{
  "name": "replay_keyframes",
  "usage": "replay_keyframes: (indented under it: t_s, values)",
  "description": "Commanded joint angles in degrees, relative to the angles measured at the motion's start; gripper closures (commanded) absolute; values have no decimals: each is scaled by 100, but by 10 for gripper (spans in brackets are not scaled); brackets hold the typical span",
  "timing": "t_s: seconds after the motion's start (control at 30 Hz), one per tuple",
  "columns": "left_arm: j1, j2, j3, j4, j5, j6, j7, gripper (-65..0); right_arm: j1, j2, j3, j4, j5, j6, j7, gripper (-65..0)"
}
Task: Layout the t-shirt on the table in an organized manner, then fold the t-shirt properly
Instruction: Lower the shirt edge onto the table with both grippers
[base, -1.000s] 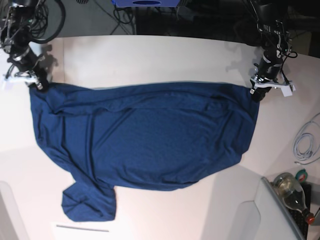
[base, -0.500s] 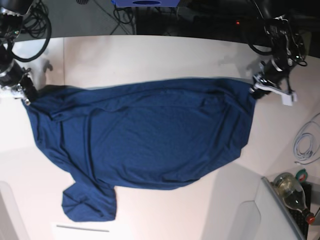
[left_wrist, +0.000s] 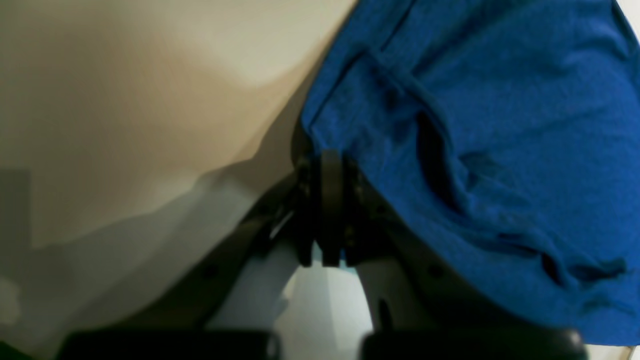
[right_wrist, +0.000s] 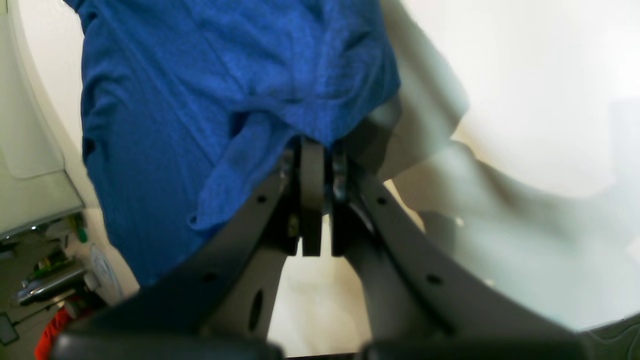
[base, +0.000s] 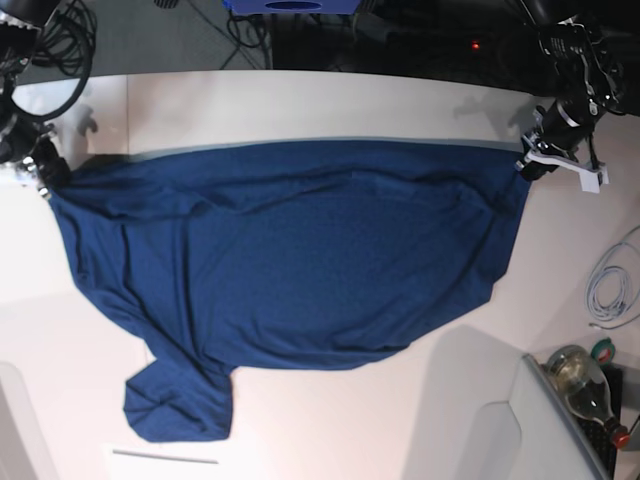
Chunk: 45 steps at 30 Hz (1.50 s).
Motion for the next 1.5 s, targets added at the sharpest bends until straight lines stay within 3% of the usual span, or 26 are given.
replay_keyframes:
  t_s: [0.0, 0.33, 0.67, 0.83, 1.47]
  values:
    - [-8, -105, -37, 98, -64, -25, -111, 0, -56, 43, 50, 87, 56, 43, 36, 0]
    - [317, -79, -442, 107, -64, -25, -119, 0, -636, -89, 15, 123, 56, 51, 362, 0]
    - [783, -70, -485, 107, -73, -34, -137, 0, -944, -98, -3, 167, 56, 87, 327, 0]
    - [1047, -61, -424, 107, -82, -43, -840, 0, -1120, -124, 32, 386, 56, 95, 353, 0]
    - [1029, 53, -415, 98, -64, -43, -867, 0, -1260, -265, 50, 430, 56, 34, 353, 0]
